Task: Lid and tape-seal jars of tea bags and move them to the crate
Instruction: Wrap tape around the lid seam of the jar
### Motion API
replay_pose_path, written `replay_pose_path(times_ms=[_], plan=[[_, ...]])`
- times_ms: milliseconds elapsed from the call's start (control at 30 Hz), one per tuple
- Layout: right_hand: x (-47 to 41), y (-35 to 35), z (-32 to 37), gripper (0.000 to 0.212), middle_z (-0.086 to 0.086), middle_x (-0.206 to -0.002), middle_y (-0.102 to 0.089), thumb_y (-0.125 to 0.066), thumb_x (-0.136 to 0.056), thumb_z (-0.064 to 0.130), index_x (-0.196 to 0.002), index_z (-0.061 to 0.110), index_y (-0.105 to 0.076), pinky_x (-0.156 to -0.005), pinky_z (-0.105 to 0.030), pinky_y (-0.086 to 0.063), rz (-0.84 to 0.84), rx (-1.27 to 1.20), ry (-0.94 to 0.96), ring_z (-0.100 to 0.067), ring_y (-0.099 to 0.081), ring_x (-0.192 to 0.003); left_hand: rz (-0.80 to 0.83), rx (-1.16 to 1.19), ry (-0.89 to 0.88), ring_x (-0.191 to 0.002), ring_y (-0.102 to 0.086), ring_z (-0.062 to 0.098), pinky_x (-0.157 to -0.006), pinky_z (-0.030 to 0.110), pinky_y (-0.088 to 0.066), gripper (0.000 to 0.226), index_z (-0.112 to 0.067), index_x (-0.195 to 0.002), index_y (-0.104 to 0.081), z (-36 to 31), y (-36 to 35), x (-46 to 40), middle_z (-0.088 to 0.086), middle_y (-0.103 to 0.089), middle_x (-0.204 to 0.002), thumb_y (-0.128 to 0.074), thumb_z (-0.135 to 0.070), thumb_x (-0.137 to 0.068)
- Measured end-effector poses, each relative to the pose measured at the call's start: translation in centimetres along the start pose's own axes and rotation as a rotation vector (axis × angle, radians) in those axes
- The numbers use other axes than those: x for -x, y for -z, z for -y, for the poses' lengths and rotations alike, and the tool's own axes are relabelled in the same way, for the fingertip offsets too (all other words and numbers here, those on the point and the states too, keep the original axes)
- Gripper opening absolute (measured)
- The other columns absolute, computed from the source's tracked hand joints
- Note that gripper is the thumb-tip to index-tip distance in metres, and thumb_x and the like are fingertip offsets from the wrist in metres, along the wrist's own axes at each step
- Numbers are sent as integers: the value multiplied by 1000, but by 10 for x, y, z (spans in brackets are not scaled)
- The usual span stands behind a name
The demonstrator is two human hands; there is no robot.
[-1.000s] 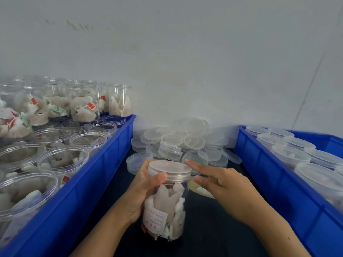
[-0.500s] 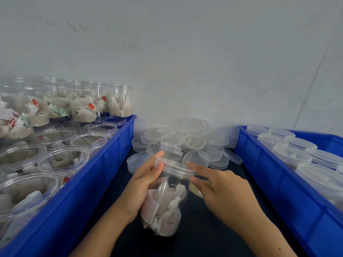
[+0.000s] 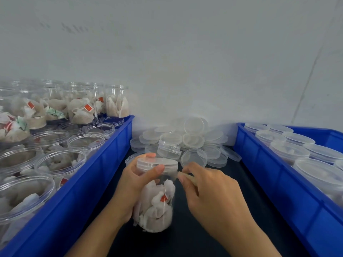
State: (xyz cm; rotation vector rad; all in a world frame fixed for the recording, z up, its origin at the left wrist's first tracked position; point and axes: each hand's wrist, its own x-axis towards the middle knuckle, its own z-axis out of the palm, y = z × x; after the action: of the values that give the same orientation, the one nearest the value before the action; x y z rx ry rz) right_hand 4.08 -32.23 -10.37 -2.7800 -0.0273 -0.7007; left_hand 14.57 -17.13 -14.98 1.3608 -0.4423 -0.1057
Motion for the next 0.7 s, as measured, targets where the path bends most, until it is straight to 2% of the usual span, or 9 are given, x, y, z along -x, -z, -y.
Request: replay_pose_path(times_ms=[67,133,233,400,500,700], plan=[[2,1,2,25,11,-81,-56,-31,-101,49,-103,33,-49,-61,-25,-37,-1,7,0,-11,-53,-72,30,33,24,-100,-70,21,-77,27,-57,82,-16,-122,-60,0,3,0,6,-74,-108,-80,-46,-48],[1,1,2,27,10,-81,-56,-29,-101,49,-101,32,-49,-58,-24,-33,-2,25,-14,-10,-51,-71,58,40,35,-102,-70,22,-73,24,-57,91,-15,-122,-60,0,4,1,7,-73,-110,-86,-48,-42],[-1,0,-2,29,10,-84,-57,-27,-102,48,-104,31,-51,-62,-25,-37,30,47,-41,-9,-53,-74,83,64,46,-104,-69,26,-76,26,-58,106,-14,-123,-60,-1,2,3,11,-72,-113,-90,-61,-33],[-2,2,-5,32,10,-87,-59,-26,-102,49,-103,30,-52,-68,-27,-44,79,39,-62,-9,-56,-78,124,89,74,-107,-67,28,-82,32,-58,107,-15,-125,-59,-1,0,4,12,-70,-116,-90,-62,-34],[-2,3,-4,29,10,-86,-61,-27,-103,48,-106,32,-52,-69,-27,-45,74,28,-50,-10,-56,-77,141,75,84,-107,-68,27,-81,30,-57,105,-16,-125,-60,-3,1,5,11,-70,-117,-89,-64,-35],[-3,1,-7,31,10,-78,-57,-27,-103,46,-111,34,-54,-61,-24,-42,35,68,-6,-10,-53,-69,182,3,96,-113,-65,21,-98,38,-49,102,-20,-127,-59,-6,4,4,5,-69,-120,-88,-63,-39]])
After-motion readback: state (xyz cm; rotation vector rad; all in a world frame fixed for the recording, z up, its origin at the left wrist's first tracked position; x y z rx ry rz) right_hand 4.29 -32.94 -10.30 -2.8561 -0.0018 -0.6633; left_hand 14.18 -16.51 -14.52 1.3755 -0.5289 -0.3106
